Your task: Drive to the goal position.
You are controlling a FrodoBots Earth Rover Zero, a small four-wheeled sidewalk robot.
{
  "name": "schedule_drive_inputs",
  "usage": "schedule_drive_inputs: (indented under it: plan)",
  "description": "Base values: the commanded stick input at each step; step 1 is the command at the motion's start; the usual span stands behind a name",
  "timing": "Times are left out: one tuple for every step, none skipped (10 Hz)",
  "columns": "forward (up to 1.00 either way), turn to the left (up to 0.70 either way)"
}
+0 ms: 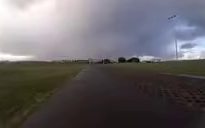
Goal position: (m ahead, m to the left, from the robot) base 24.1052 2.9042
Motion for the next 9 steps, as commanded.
schedule_drive_inputs:
  plan:
    - [0.70,0.00]
    - [0.70,0.00]
    - [0.70,0.00]
    - [0.70,0.00]
    - [0.70,0.00]
    - [0.70,0.00]
    - [0.70,0.00]
    - [0.70,0.00]
    - [0.70,0.00]
